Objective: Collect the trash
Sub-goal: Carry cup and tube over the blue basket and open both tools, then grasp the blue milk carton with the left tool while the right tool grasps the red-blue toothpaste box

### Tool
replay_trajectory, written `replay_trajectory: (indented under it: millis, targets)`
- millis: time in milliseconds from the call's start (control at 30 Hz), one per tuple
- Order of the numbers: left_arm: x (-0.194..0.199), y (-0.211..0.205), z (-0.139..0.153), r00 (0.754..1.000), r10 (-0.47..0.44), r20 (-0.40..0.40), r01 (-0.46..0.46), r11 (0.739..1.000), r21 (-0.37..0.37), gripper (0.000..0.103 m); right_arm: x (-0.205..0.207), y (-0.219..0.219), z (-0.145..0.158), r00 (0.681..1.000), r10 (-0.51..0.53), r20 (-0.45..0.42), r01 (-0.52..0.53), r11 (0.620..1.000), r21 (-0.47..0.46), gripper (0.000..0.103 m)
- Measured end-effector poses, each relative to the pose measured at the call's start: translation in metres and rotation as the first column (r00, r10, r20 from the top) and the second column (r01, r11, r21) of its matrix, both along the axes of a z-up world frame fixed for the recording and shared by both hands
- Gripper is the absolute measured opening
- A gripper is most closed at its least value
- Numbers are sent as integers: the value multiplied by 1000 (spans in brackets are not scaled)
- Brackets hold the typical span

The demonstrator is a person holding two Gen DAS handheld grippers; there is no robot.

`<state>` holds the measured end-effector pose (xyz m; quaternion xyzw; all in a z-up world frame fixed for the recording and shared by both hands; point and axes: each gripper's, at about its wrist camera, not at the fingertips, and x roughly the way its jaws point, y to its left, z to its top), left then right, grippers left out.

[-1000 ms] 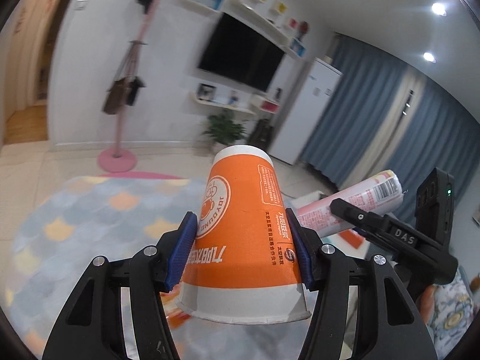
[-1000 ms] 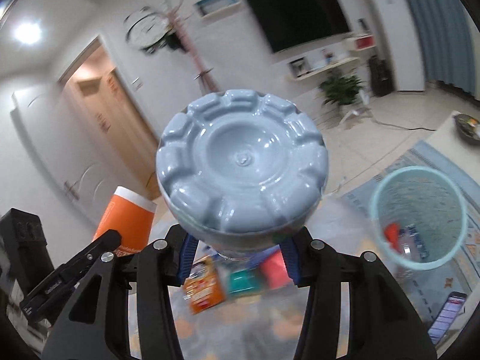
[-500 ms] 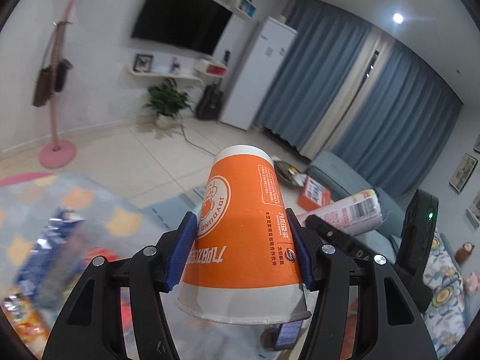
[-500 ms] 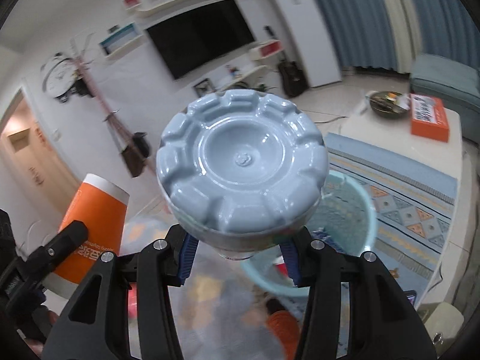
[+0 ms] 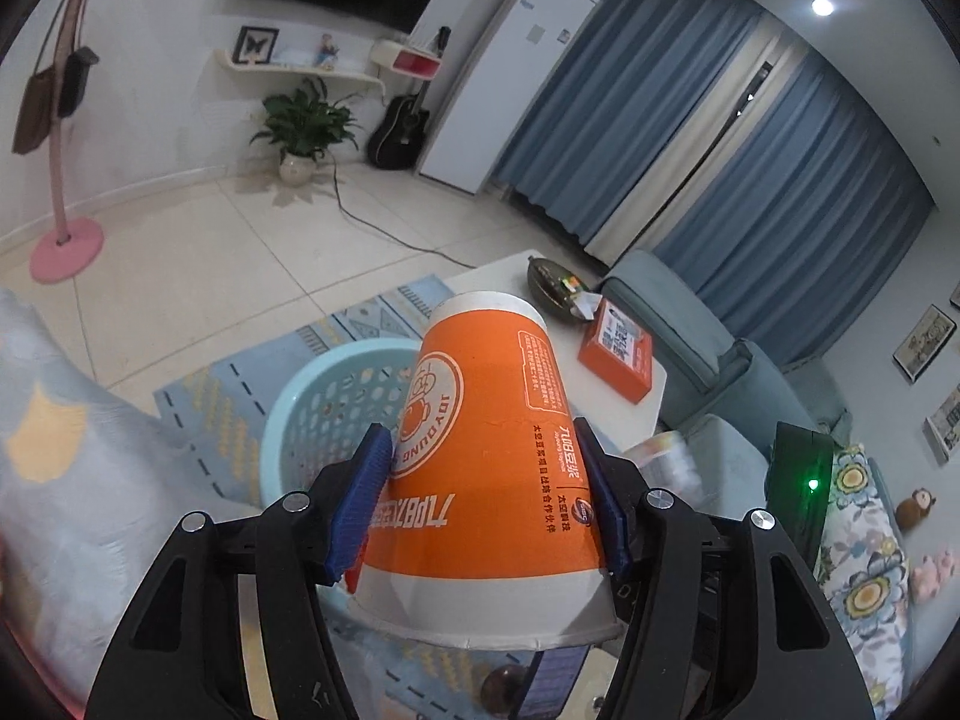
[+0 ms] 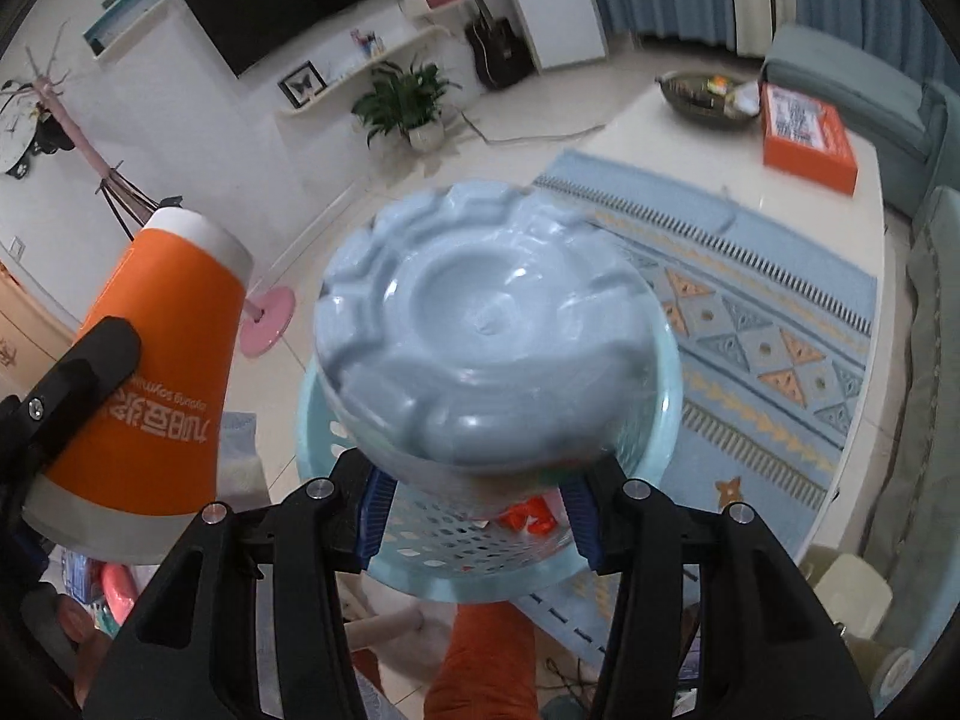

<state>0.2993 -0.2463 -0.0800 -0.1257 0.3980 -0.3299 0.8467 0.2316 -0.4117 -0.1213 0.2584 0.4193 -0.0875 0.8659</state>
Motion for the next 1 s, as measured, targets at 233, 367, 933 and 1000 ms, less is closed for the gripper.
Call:
replay_trajectory:
  millis: [233,367,933,1000]
  targets:
    - [0,4,1,1000,27,-9,-27,999,-34,74,11,-13,-4,1000,-8,8,8,1000,25,53]
    - [-14,26,16,998,56,17,-55,997,-54,74,4,-10,-2,1000,-17,20,16,999,40,53]
    - [-95,182,93,952,241,190,-246,969,3,78,-28,105,91,959,192,208,-191,981,-26,53]
    - [-96,207,94,941,280,190,-290,957,27,81,-29,125,99,946,237,220,-234,971,-39,53]
